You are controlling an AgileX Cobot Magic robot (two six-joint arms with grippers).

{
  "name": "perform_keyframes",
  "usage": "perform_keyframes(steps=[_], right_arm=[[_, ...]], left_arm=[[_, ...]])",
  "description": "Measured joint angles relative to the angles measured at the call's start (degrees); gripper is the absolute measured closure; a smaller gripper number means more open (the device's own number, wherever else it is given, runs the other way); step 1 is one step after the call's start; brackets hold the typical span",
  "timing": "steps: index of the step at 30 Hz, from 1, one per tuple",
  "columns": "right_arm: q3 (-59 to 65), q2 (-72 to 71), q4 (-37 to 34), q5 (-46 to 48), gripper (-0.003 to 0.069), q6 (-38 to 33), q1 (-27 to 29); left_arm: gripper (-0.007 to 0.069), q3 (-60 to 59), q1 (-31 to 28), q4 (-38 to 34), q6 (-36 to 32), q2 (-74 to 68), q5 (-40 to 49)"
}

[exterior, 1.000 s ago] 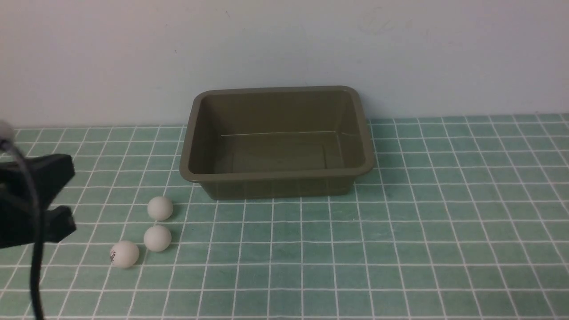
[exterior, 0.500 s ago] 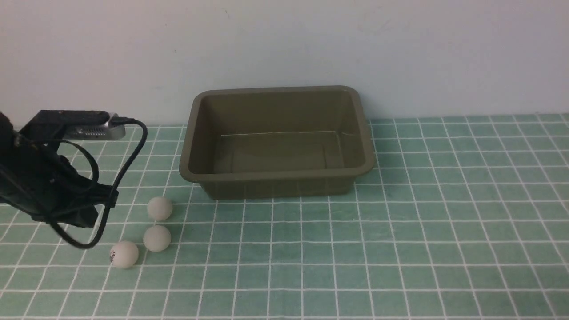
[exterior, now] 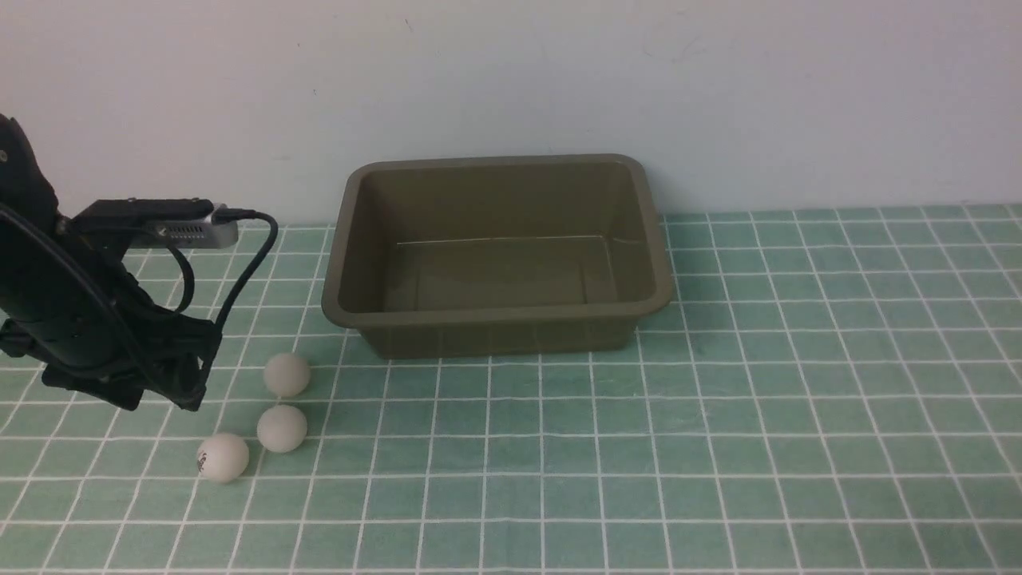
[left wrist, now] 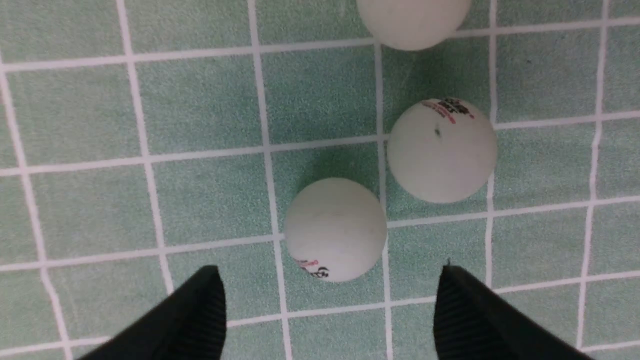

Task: Put the table tennis balls in the box on the green coffee tablecloth.
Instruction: 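Reach for and grasp a ping pong ball on the table beside the basket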

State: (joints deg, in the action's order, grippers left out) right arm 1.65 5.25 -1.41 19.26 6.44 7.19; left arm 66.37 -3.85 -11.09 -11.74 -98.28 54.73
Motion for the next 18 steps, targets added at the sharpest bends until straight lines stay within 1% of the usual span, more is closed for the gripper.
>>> perform_keyframes(steps=[7, 12, 18], right_arm=[[0.00, 0.00, 0.00, 0.00, 0.0669, 0.00, 0.00], [0.00, 0.00, 0.00, 0.00, 0.0669, 0.00, 0.00], [0.00, 0.00, 0.00, 0.00, 0.0669, 0.00, 0.00]], left_arm=[[0.0136, 0.00, 0.00, -0.74, -1.20, -5.33, -1.63], [0.0136, 0.00, 0.00, -2.85, -2.81, -6.90, -3.16], [0.0136, 0.04, 0.00, -3.45, -3.10, -8.84, -4.02]])
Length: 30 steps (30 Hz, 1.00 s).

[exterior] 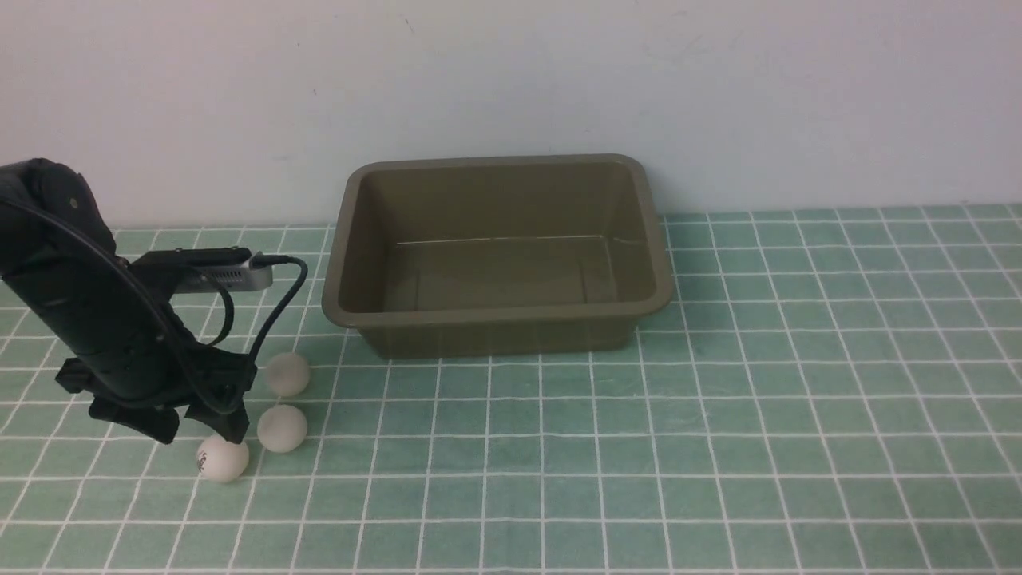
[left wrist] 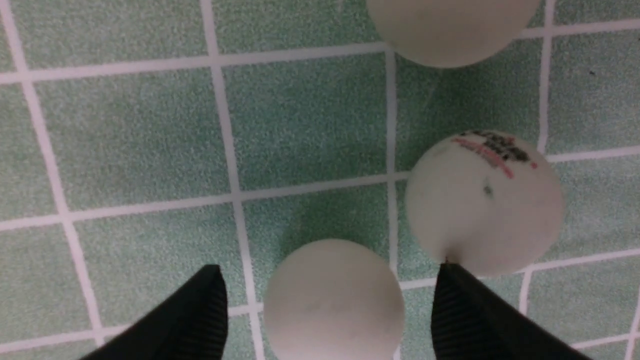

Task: Put the table tennis balls in the box on the green coffee tablecloth.
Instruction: 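Reach for and grasp a ping pong ball on the table beside the basket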

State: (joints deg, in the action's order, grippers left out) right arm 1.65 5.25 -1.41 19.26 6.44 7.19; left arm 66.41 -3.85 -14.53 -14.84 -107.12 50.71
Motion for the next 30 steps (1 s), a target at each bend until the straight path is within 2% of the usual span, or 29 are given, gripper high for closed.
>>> perform_keyframes(steps=[7, 17, 30], right_arm=[[0.00, 0.00, 0.00, 0.00, 0.0669, 0.00, 0.00], [0.00, 0.00, 0.00, 0.00, 0.0669, 0.00, 0.00], [0.00, 0.00, 0.00, 0.00, 0.0669, 0.00, 0.00]], left_arm=[[0.0143, 0.00, 0.00, -0.06, 0.00, -0.53, 0.06], [0.0294, 0.00, 0.00, 0.00, 0.00, -0.53, 0.87], [0.0308, 0.00, 0.00, 0.00, 0.00, -0.53, 1.57]])
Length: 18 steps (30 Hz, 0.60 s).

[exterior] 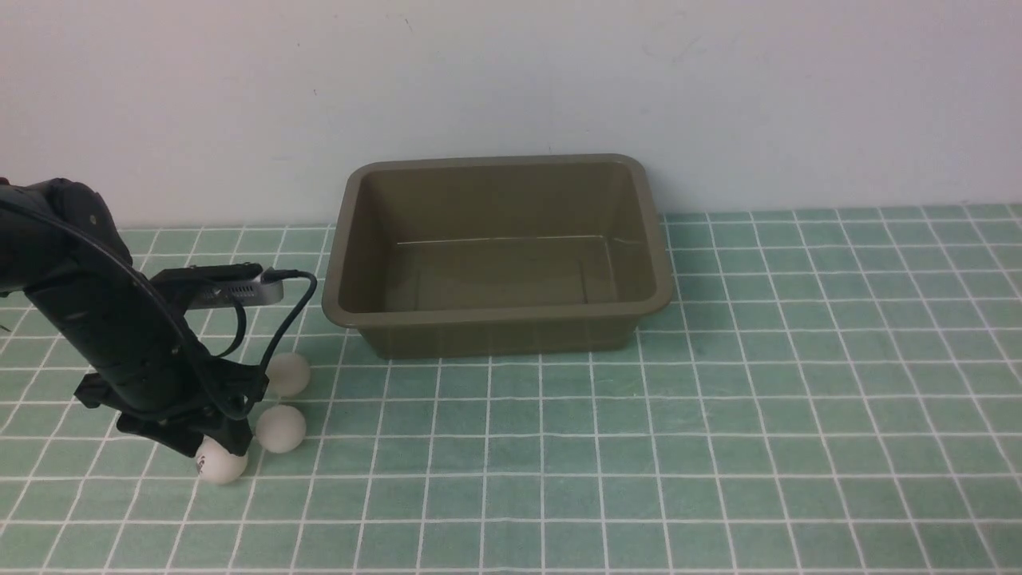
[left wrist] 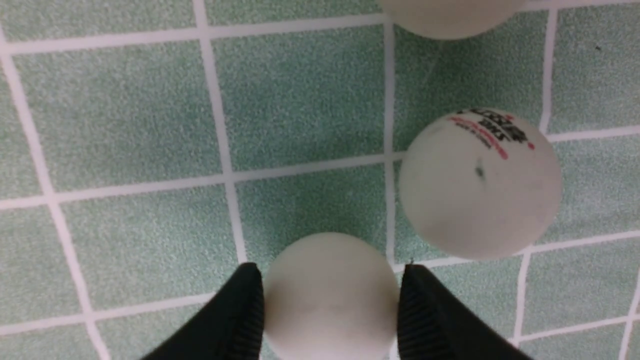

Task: Put the table tennis balls in the box on the green coffee tablecloth.
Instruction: 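Reach for and grasp a ping pong ball on the table beside the basket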

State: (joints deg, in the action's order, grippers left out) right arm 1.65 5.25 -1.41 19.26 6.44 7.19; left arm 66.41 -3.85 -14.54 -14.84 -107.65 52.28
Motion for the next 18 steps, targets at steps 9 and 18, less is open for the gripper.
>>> perform_keyframes(steps=[9, 18], right_arm=[[0.00, 0.00, 0.00, 0.00, 0.0669, 0.00, 0.00], [0.00, 0.00, 0.00, 0.00, 0.0669, 0.00, 0.00]], left_arm=[[0.0315, 0.02, 0.00, 0.44, 0.00, 0.00, 0.23], [0.0315, 0.18, 0.00, 4.68, -0.09, 0.24, 3.18]])
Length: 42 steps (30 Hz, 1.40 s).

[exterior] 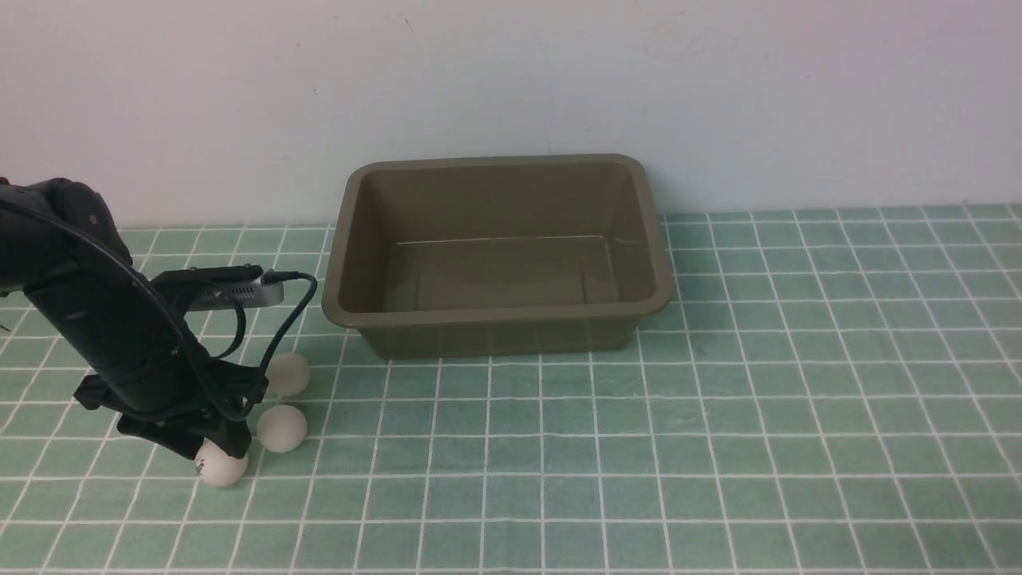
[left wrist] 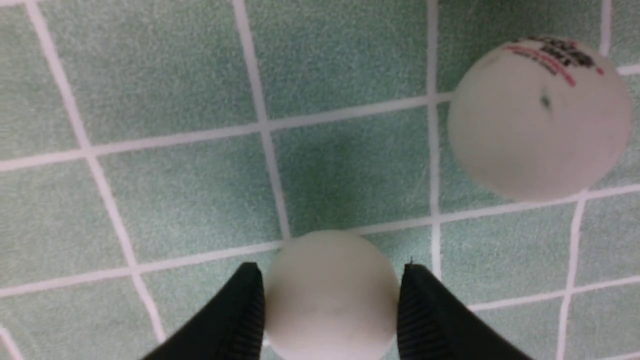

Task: Put the table tennis balls in the box on the green coffee tablecloth.
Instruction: 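Reach for and grasp a ping pong ball on the table beside the basket, then drop the ball into the bin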

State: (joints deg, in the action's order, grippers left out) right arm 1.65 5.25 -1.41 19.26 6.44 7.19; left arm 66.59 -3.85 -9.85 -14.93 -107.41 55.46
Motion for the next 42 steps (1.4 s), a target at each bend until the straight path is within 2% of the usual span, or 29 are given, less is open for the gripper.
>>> perform_keyframes(steps=[7, 12, 17, 24, 32, 35, 37, 38, 42], right_arm=[[0.00, 0.00, 0.00, 0.00, 0.0669, 0.00, 0.00], [0.00, 0.00, 0.00, 0.00, 0.0669, 0.00, 0.00], [0.00, 0.00, 0.00, 0.00, 0.0669, 0.00, 0.00], [0.00, 0.00, 0.00, 0.00, 0.0669, 0.00, 0.00], [0.00, 0.00, 0.00, 0.00, 0.0669, 0.00, 0.00], [0.00, 0.00, 0.00, 0.00, 0.0669, 0.00, 0.00], [0.00, 0.00, 0.00, 0.00, 0.0669, 0.00, 0.00], [0.00, 0.00, 0.00, 0.00, 0.0669, 0.00, 0.00], [0.00, 0.00, 0.00, 0.00, 0.0669, 0.00, 0.00]], left_arm=[[0.0315, 8.27, 0.00, 0.37, 0.08, 3.56, 6.48], [0.0315, 19.17, 0.12, -8.19, -0.08, 5.39, 9.97], [0.0315, 25.15, 4.19, -13.61, -2.37, 3.93, 6.18], [0.0315, 30.51, 14.28, -12.33, -3.26, -6.16, -2.86], [0.0313, 39.28, 17.64, -10.25, -4.44, -16.45, -3.42], [0.0267, 39.98, 17.83, -10.22, -5.40, -17.80, -3.71], [0.0183, 39.98, 17.83, -10.08, -5.87, -17.98, -3.92], [0.0165, 40.19, 17.83, -10.01, -5.94, -17.88, -3.77], [0.0136, 43.53, 17.83, -6.82, -6.38, -16.13, 0.58]])
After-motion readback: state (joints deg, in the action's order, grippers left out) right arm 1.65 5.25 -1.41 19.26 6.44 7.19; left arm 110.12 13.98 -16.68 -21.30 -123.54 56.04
